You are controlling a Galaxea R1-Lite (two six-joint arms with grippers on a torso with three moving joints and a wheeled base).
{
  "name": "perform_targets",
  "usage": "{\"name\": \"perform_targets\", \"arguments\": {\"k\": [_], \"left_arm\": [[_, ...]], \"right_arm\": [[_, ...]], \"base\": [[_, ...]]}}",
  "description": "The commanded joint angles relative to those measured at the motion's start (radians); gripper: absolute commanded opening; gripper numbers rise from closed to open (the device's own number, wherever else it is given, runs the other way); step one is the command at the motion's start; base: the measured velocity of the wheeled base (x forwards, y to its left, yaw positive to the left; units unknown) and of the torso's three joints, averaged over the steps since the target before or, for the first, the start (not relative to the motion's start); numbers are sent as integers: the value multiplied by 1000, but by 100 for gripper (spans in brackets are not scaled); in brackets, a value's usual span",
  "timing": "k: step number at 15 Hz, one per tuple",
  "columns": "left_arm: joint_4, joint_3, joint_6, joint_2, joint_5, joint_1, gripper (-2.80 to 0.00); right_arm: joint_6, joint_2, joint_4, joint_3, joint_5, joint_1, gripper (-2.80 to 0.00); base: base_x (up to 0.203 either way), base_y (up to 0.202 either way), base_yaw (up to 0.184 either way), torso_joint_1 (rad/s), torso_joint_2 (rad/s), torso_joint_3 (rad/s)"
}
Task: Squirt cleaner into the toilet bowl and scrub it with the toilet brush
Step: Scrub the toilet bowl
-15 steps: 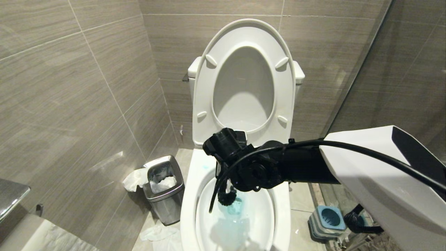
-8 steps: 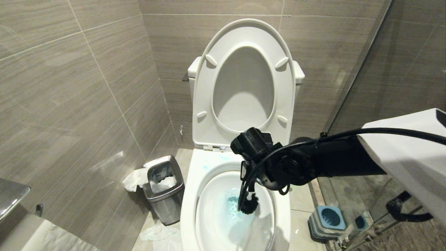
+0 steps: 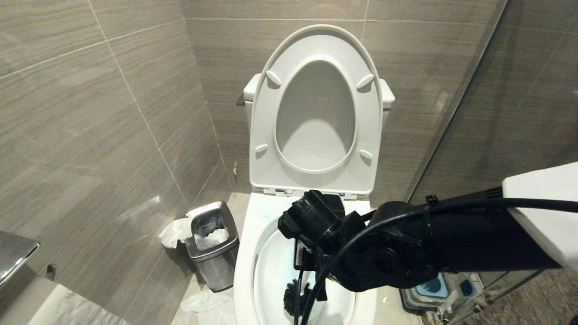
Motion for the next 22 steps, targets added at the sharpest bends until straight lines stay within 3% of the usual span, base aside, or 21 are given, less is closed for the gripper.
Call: {"name": "perform_targets", "arguments": {"k": [1,4,6,10,13,16,18,22], "left_arm": [[-1,2,0,0,0,0,-280],[0,2,0,0,0,0,-280],[-1,2,0,0,0,0,-280],[1,2,0,0,0,0,-280],[-1,2,0,0,0,0,-280],[-1,2,0,0,0,0,-280],[0,2,0,0,0,0,-280],[-1,2,0,0,0,0,-280]], "right_arm": [[3,117,1,-114,-17,-2,-280],[-2,216,9,-304,-40,-50,-280],[-9,243,30,-359,-45,-107,-280],[-9,202,40,-350,-71,-232,-280],[-3,109,40,-232,-61,-277,-280],[6,-45,38,-30,6,-258,-280],[20,-133,36,83,32,-195,-280],[131,-167,40,137,64,-37,-280]], "base": [[0,0,0,0,0,0],[0,0,0,0,0,0],[0,0,0,0,0,0],[0,0,0,0,0,0],[0,0,0,0,0,0],[0,0,0,0,0,0],[0,0,0,0,0,0],[0,0,0,0,0,0]]}}
